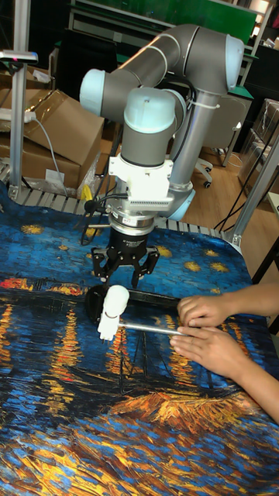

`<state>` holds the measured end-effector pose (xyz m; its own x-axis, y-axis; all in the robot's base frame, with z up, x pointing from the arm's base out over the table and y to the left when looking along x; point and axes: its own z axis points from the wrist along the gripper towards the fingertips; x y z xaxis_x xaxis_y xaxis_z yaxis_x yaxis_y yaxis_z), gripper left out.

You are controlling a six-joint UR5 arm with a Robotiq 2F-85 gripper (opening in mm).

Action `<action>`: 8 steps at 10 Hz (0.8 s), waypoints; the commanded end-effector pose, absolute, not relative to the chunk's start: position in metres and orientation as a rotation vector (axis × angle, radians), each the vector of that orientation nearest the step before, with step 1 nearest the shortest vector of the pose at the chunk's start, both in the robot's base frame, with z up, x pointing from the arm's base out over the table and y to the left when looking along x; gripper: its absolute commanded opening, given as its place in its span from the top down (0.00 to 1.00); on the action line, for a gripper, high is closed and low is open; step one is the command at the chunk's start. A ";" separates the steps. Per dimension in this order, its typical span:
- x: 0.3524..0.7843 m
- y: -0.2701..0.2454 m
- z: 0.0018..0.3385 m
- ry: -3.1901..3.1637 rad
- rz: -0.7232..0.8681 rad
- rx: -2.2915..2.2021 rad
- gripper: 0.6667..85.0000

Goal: Take out the light bulb by rotating it

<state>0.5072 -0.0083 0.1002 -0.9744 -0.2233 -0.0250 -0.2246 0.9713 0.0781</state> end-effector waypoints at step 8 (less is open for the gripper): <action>0.510 -0.007 0.095 3.131 0.139 -0.203 0.36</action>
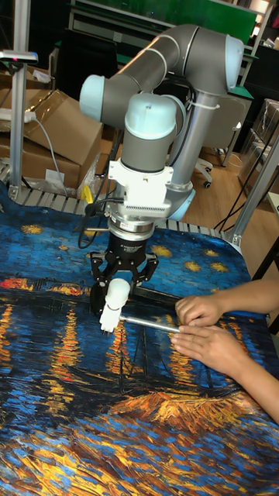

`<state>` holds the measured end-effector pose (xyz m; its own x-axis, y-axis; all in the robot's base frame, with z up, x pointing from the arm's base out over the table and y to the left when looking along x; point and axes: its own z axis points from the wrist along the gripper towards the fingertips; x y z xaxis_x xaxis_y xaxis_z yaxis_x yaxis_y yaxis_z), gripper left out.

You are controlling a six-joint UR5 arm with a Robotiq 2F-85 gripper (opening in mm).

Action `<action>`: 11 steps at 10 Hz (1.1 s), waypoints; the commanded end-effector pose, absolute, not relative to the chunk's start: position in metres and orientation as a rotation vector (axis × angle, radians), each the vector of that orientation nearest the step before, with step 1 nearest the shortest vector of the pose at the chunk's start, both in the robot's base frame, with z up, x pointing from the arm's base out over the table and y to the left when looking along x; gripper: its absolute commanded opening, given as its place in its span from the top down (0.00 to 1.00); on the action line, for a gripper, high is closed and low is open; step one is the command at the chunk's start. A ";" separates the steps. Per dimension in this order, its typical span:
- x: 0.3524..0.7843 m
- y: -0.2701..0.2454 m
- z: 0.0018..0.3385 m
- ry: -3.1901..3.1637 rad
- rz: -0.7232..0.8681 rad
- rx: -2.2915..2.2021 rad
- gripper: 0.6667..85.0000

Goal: Take out the light bulb by rotating it

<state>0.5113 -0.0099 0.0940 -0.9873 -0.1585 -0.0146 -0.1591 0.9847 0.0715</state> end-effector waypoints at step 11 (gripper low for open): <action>0.514 -0.013 0.093 3.111 0.110 -0.165 0.56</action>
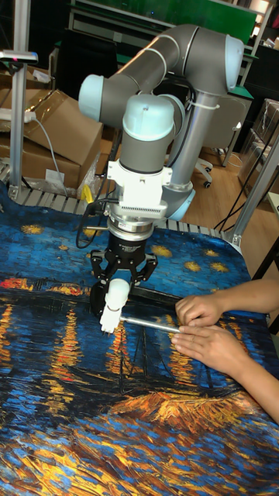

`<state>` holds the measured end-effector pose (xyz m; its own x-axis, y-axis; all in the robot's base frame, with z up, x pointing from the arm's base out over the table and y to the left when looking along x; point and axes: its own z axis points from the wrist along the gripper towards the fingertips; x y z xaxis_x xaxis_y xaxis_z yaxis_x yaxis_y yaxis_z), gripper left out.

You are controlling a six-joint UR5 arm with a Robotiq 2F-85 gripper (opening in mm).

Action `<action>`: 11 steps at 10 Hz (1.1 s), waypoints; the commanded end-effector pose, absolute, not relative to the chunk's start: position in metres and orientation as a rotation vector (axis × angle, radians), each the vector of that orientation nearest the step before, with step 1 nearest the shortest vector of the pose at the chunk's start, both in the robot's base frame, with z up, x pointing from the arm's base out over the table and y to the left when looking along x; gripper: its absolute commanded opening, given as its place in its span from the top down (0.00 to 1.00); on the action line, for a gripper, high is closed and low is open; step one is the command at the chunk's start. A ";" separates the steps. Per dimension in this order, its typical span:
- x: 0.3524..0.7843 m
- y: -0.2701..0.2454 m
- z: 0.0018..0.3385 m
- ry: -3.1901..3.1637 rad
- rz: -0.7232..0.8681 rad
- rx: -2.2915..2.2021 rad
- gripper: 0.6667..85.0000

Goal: Take out the light bulb by rotating it

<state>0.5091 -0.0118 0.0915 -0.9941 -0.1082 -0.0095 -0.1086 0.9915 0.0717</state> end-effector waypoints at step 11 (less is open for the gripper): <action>0.529 -0.009 0.093 3.047 0.056 -0.093 0.91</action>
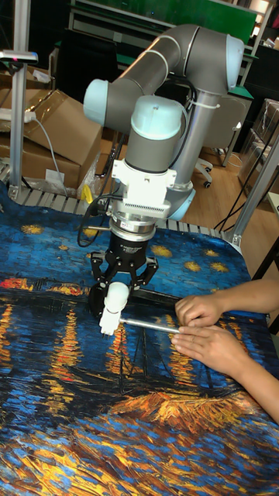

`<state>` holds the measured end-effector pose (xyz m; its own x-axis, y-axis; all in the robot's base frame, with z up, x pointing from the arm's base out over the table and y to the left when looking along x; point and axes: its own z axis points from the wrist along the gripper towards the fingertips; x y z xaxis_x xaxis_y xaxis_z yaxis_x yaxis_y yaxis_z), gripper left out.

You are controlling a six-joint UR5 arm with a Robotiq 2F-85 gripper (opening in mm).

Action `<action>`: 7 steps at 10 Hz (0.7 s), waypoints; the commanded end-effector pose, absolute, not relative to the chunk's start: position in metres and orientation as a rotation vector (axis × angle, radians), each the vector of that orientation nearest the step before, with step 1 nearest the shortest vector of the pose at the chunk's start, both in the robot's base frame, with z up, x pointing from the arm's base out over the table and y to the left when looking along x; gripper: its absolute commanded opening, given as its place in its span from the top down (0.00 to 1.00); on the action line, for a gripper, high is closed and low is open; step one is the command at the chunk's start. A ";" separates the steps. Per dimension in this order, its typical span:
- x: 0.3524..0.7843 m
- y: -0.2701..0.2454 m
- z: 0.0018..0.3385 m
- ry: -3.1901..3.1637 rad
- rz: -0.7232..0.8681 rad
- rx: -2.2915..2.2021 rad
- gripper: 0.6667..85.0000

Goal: Take out the light bulb by rotating it

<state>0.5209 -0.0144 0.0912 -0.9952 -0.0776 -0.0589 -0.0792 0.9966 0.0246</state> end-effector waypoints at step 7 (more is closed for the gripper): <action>0.528 -0.008 0.097 2.990 -0.027 -0.486 1.00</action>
<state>0.5246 -0.0134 0.0946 -0.9663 -0.2419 -0.0884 -0.2404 0.9703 -0.0270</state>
